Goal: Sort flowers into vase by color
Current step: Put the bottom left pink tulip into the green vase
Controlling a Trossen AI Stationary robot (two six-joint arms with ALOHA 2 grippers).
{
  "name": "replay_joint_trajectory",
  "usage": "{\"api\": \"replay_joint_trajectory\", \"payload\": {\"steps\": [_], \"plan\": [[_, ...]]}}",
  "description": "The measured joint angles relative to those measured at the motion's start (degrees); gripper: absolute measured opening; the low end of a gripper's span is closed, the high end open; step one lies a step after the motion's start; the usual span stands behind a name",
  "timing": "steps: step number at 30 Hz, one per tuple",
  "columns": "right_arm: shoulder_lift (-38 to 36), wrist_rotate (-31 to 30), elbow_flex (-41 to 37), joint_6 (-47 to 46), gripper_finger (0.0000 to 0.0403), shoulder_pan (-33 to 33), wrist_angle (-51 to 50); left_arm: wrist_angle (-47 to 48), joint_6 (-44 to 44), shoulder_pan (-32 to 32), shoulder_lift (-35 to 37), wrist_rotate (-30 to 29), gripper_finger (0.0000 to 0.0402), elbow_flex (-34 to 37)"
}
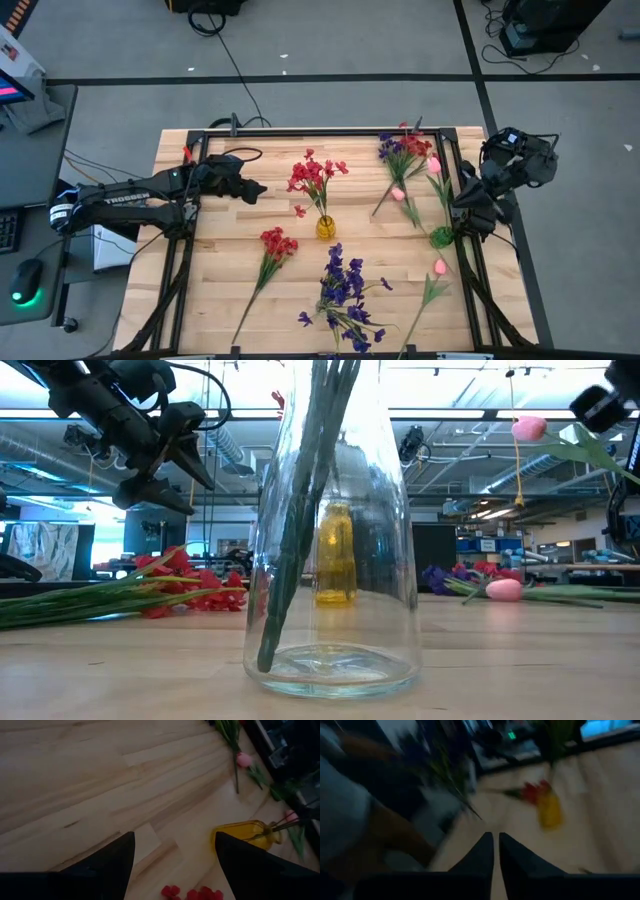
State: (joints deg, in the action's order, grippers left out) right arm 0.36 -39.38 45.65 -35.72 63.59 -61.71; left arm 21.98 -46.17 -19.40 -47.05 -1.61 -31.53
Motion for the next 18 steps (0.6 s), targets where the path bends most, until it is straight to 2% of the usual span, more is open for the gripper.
{"api": "replay_joint_trajectory", "payload": {"steps": [4, 13, 18], "plan": [[1.10, 0.65, 0.02, 2.11, 0.0058, 0.00, 11.21, -1.93, -0.78, 0.02, 0.00, 1.70, 0.0279, 0.00], [6.03, 1.92, 0.03, 4.30, 0.0055, 0.00, 33.37, -9.35, -3.42, 0.02, 0.00, 4.33, 0.0279, 0.00], [13.47, -0.30, 0.07, -1.79, 0.0055, 0.00, 36.04, -12.39, -5.11, 0.02, 0.02, 6.84, 0.0279, 0.00]]}}
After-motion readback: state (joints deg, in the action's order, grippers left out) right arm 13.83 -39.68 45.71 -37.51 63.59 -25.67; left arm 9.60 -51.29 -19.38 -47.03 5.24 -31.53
